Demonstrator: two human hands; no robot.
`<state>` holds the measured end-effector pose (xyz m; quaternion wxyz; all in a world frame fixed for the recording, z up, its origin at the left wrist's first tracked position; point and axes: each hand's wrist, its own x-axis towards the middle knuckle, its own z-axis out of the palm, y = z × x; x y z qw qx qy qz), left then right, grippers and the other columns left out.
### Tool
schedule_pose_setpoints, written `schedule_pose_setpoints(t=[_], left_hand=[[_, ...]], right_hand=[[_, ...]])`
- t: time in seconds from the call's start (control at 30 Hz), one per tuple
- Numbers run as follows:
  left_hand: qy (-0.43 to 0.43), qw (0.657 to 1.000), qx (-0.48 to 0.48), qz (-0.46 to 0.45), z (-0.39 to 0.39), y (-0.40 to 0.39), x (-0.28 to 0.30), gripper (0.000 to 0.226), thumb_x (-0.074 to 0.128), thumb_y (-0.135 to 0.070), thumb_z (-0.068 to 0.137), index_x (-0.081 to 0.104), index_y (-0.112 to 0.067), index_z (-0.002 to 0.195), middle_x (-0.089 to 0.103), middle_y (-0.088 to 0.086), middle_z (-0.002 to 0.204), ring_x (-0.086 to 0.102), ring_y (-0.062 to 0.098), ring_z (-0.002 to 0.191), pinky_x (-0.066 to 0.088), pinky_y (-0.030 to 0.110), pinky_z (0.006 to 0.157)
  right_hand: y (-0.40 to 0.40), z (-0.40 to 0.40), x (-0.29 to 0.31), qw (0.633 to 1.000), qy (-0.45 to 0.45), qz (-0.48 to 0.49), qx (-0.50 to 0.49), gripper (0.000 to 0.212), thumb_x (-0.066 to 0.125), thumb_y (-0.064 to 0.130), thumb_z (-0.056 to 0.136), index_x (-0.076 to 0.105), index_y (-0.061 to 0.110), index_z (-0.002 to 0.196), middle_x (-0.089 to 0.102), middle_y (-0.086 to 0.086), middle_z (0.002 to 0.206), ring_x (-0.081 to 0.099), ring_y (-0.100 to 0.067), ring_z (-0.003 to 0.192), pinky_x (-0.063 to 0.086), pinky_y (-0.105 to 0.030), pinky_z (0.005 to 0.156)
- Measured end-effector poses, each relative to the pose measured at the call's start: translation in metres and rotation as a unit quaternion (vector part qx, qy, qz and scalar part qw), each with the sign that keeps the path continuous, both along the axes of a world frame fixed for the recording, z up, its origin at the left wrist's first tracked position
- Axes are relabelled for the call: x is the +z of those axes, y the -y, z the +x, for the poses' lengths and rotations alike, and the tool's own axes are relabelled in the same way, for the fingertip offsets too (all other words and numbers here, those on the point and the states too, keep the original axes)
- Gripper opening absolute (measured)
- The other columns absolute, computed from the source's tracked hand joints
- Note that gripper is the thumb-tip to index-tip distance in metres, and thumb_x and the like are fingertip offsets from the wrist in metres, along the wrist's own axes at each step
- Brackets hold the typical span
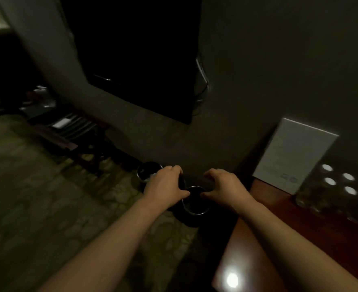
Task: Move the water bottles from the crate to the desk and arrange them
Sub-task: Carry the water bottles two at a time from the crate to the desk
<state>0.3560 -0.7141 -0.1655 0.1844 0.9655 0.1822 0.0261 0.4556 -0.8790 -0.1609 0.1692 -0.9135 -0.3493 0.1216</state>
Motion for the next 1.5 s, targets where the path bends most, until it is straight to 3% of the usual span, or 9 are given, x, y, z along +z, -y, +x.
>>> schedule_pose_setpoints(t=[0.3, 0.53, 0.7, 1.07, 1.23, 1.5], left_hand=[[-0.010, 0.989, 0.146, 0.018, -0.157, -0.169, 0.013, 0.067, 0.076, -0.054, 0.069, 0.053, -0.024, 0.125, 0.057, 0.000, 0.119, 0.057, 0.020, 0.108, 0.051, 0.036, 0.089], [-0.003, 0.970, 0.241, -0.001, -0.218, -0.248, 0.013, 0.069, 0.077, -0.054, 0.070, 0.053, -0.023, 0.127, 0.057, 0.002, 0.124, 0.055, 0.020, 0.114, 0.048, 0.033, 0.094], [0.003, 0.960, 0.280, -0.020, -0.218, -0.305, 0.015, 0.066, 0.078, -0.051, 0.070, 0.055, -0.022, 0.125, 0.058, 0.004, 0.124, 0.055, 0.020, 0.113, 0.044, 0.027, 0.092], [0.018, 0.925, 0.380, 0.019, -0.165, -0.488, 0.039, 0.067, 0.078, -0.047, 0.073, 0.054, -0.021, 0.130, 0.058, 0.003, 0.127, 0.056, 0.020, 0.115, 0.048, 0.034, 0.095], [0.019, 0.899, 0.438, 0.019, -0.160, -0.562, 0.038, 0.068, 0.080, -0.048, 0.070, 0.055, -0.023, 0.129, 0.057, 0.002, 0.126, 0.055, 0.021, 0.115, 0.047, 0.033, 0.095], [0.035, 0.884, 0.466, -0.010, -0.176, -0.696, 0.028, 0.072, 0.081, -0.046, 0.070, 0.053, -0.022, 0.133, 0.054, 0.002, 0.132, 0.054, 0.021, 0.116, 0.047, 0.031, 0.095]], right_hand=[[-0.190, -0.099, 0.012, 0.990, -0.005, 0.026, 0.140, 0.056, 0.080, 0.041, 0.073, 0.058, 0.027, 0.124, 0.059, 0.004, 0.114, 0.059, -0.014, 0.101, 0.052, -0.028, 0.084], [-0.293, -0.129, 0.019, 0.971, -0.011, 0.027, 0.235, 0.059, 0.078, 0.044, 0.076, 0.056, 0.026, 0.128, 0.058, 0.006, 0.116, 0.058, -0.012, 0.100, 0.053, -0.030, 0.085], [-0.368, -0.120, 0.020, 0.960, -0.015, 0.032, 0.278, 0.061, 0.080, 0.044, 0.074, 0.056, 0.028, 0.127, 0.059, 0.005, 0.117, 0.060, -0.012, 0.101, 0.054, -0.031, 0.084], [-0.596, -0.053, 0.040, 0.930, -0.046, 0.059, 0.360, 0.056, 0.083, 0.034, 0.075, 0.060, 0.023, 0.125, 0.060, 0.002, 0.120, 0.063, -0.013, 0.100, 0.058, -0.029, 0.080], [-0.686, -0.040, 0.042, 0.920, -0.046, 0.045, 0.386, 0.056, 0.082, 0.037, 0.075, 0.059, 0.020, 0.123, 0.060, -0.001, 0.121, 0.062, -0.017, 0.103, 0.055, -0.038, 0.089], [-0.825, -0.055, 0.029, 0.905, -0.043, 0.033, 0.422, 0.063, 0.082, 0.034, 0.076, 0.057, 0.020, 0.131, 0.059, -0.002, 0.130, 0.060, -0.018, 0.113, 0.052, -0.035, 0.094]])
